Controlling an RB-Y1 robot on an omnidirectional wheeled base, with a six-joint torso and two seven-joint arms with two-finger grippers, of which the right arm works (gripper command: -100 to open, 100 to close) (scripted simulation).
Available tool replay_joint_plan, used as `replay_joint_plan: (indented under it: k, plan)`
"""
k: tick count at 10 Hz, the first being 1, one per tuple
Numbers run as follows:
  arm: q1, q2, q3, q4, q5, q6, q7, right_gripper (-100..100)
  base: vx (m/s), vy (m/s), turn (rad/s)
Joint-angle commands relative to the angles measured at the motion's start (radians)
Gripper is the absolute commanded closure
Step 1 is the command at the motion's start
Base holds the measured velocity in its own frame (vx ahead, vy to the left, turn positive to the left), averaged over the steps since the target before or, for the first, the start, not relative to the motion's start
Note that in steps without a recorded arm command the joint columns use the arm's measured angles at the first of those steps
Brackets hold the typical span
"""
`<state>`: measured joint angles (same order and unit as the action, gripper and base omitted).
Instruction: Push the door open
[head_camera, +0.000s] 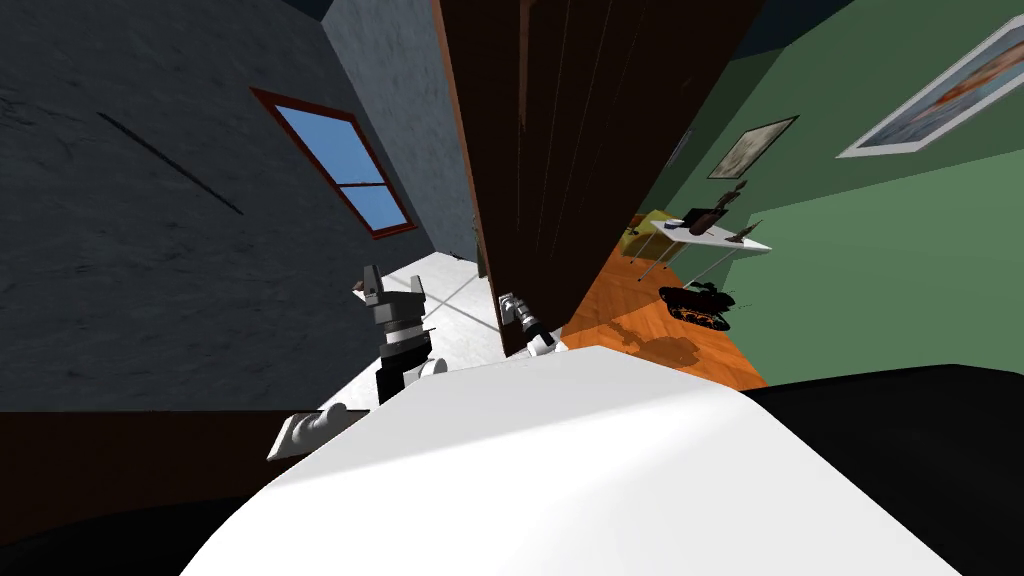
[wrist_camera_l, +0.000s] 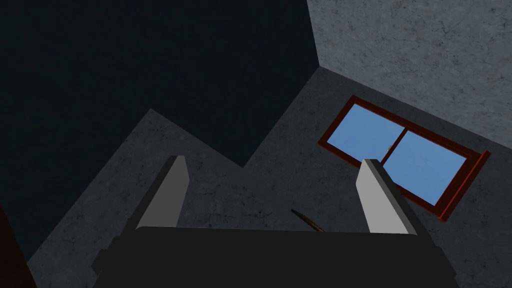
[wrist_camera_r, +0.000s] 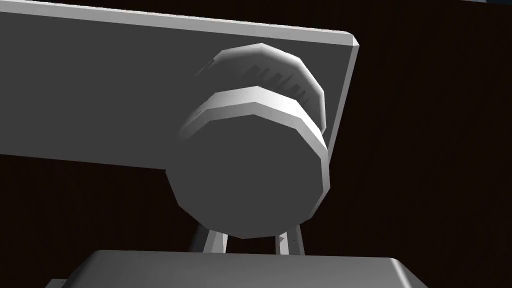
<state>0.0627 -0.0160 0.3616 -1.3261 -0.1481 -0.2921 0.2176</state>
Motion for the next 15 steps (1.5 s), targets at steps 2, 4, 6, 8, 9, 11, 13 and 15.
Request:
replay_joint_plan:
  k: [2, 4, 6, 8, 9, 11, 13, 15]
  plan:
    - [0.024, -0.025, 0.027, -0.020, -0.009, 0.000, 0.015, -100, 0.097, -0.002, -0.171]
    - [0.036, -0.028, 0.042, -0.031, -0.010, 0.001, 0.019, -100, -0.189, -0.118, 0.014]
    - [0.060, -0.011, 0.069, -0.050, -0.010, 0.003, 0.027, -100, -0.262, -0.074, -0.026]
    - [0.080, 0.030, 0.093, -0.066, -0.010, 0.004, 0.033, -100, -0.211, -0.083, -0.014]
    - [0.085, 0.047, 0.099, -0.071, -0.010, 0.004, 0.035, -100, -0.183, -0.041, -0.006]
    - [0.087, 0.051, 0.100, -0.075, -0.011, 0.007, 0.035, -100, -0.115, 0.018, -0.003]
    - [0.078, 0.008, 0.094, -0.065, -0.010, 0.003, 0.033, -100, 0.118, -0.001, 0.014]
    - [0.068, -0.006, 0.087, -0.055, -0.010, -0.001, 0.030, -100, 0.214, 0.084, 0.020]
